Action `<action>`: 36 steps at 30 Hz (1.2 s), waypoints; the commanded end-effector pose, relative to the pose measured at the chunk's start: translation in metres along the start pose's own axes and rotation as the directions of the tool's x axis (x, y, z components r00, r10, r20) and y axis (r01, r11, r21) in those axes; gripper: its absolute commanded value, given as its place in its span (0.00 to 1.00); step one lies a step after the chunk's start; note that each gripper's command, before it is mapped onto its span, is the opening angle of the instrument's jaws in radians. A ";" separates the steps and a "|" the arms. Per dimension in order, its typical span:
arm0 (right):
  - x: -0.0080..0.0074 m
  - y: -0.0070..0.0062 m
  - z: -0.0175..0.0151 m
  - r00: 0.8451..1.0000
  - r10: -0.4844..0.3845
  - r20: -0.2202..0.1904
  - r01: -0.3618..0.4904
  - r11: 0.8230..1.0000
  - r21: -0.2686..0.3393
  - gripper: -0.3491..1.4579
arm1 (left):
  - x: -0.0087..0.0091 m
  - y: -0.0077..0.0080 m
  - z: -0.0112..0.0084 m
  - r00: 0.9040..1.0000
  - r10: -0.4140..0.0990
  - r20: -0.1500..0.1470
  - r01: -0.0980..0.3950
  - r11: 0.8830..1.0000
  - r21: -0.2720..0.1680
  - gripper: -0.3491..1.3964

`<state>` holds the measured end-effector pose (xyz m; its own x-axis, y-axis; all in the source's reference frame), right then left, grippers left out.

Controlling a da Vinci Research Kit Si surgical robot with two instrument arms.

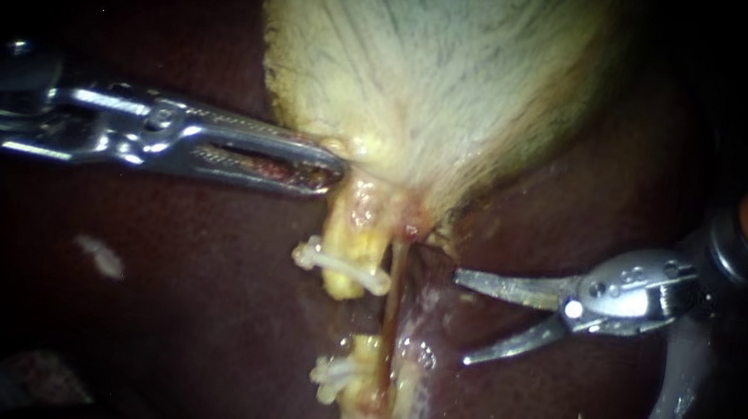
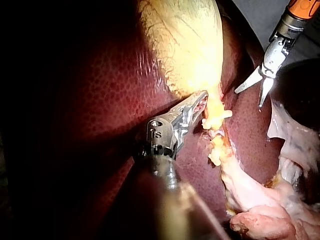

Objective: Go back from the cut left tube

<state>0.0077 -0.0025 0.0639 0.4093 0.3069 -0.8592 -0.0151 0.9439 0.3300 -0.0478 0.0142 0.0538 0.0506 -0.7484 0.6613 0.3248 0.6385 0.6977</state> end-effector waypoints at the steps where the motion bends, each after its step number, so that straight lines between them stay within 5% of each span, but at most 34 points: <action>1: 0.0000 0.0001 -0.0003 1.000 0.002 0.002 -0.002 1.000 -0.002 0.99 | -0.0001 0.0000 0.0000 1.000 0.000 0.000 0.000 1.000 -0.001 0.00; 14: -0.0001 0.0004 -0.0014 1.000 0.004 -0.002 -0.004 1.000 0.003 0.99 | 0.0006 -0.0002 0.0011 1.000 0.004 0.002 -0.004 1.000 -0.008 0.00; 25: -0.0003 0.0004 -0.0015 1.000 0.003 -0.002 -0.003 1.000 0.004 0.99 | 0.0049 -0.0012 0.0044 0.999 0.026 -0.021 -0.026 1.000 0.010 0.00; 36: -0.0002 0.0005 -0.0016 1.000 0.004 -0.002 -0.004 1.000 0.004 0.99 | 0.0048 -0.0012 0.0045 0.999 0.025 -0.021 -0.025 1.000 0.014 0.00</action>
<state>0.0061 -0.0019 0.0638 0.4075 0.3108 -0.8587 -0.0127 0.9421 0.3350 -0.0522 0.0107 0.0574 0.0790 -0.7352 0.6732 0.3103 0.6599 0.6843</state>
